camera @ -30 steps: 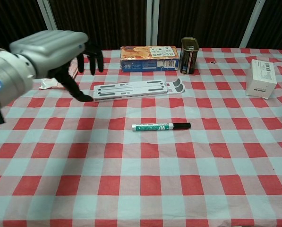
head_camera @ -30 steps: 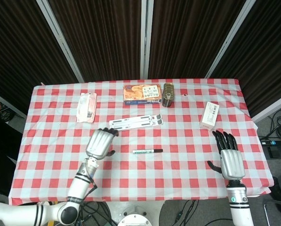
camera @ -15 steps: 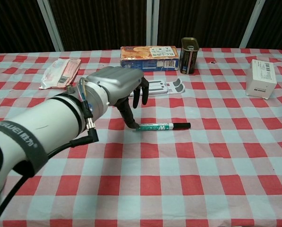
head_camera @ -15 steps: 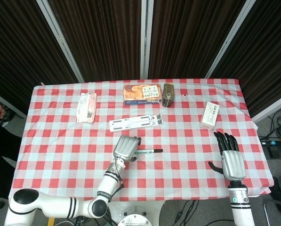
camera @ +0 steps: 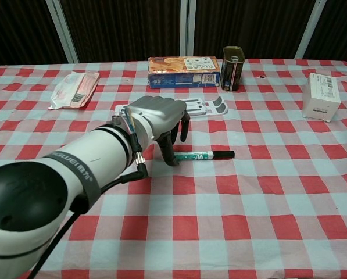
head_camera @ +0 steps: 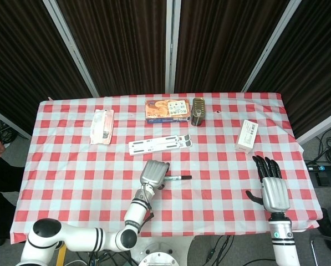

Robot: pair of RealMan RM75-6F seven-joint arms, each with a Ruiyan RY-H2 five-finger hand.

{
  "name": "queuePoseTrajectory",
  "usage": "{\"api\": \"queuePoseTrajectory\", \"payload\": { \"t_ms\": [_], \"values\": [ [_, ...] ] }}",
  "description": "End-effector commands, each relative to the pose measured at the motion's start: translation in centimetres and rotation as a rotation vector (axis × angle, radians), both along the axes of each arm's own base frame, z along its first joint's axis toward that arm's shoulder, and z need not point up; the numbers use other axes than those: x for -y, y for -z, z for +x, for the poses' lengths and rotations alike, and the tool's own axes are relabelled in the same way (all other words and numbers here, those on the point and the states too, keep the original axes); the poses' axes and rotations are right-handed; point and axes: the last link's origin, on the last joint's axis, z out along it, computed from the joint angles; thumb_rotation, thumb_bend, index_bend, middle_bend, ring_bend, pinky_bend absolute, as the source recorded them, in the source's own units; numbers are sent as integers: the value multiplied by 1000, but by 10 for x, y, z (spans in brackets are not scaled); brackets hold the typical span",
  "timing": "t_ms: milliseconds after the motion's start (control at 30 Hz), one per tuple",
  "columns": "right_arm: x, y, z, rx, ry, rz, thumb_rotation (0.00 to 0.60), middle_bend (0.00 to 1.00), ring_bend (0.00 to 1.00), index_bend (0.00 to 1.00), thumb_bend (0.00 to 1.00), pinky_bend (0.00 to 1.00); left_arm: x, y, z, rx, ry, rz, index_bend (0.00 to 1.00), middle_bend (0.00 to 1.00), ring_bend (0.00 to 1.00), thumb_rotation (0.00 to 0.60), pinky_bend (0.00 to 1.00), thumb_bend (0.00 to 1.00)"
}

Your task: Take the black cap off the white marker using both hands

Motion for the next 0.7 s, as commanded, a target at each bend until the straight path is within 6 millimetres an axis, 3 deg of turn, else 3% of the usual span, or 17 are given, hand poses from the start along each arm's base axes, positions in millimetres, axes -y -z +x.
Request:
{"api": "queuePoseTrajectory", "payload": {
  "t_ms": [33,700],
  "values": [
    [0,0,-2,5,8,0,600,80,0,43,26,1,-2,4,2,-16,-3,-6,456,496,978,600,965,156],
    [1,1,-8,7,19,2,600,80,0,42,26,1,-8,14,4,-32,3,12,518,534,1000,600,979,183]
  ]
}}
